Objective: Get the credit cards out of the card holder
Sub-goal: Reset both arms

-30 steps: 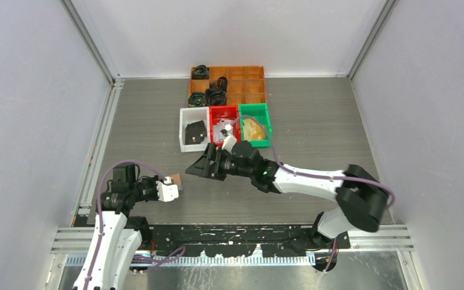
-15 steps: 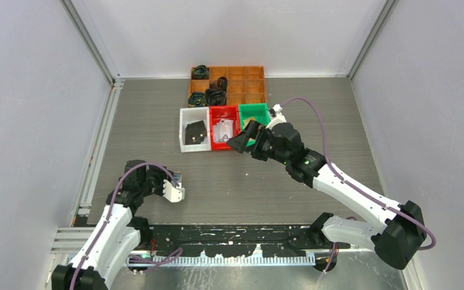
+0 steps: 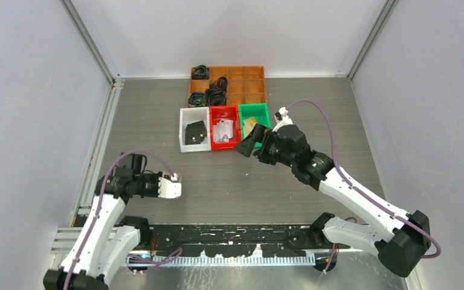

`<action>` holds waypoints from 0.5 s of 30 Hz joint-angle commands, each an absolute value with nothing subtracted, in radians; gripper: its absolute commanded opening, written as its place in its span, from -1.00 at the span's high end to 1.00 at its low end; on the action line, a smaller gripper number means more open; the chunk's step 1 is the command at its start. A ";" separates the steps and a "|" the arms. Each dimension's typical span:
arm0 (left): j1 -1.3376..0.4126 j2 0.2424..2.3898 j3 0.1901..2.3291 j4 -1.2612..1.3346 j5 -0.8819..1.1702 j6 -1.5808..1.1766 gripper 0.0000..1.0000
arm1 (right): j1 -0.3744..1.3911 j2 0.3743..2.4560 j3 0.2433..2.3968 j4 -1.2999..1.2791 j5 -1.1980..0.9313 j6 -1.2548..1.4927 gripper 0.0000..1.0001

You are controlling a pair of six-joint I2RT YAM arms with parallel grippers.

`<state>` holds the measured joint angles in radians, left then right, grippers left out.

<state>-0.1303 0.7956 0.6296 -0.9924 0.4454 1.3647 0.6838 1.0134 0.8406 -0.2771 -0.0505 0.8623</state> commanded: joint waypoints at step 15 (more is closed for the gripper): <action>0.141 1.057 0.958 -0.878 0.506 0.563 -0.09 | 0.596 0.831 0.826 -0.425 0.611 0.660 -0.99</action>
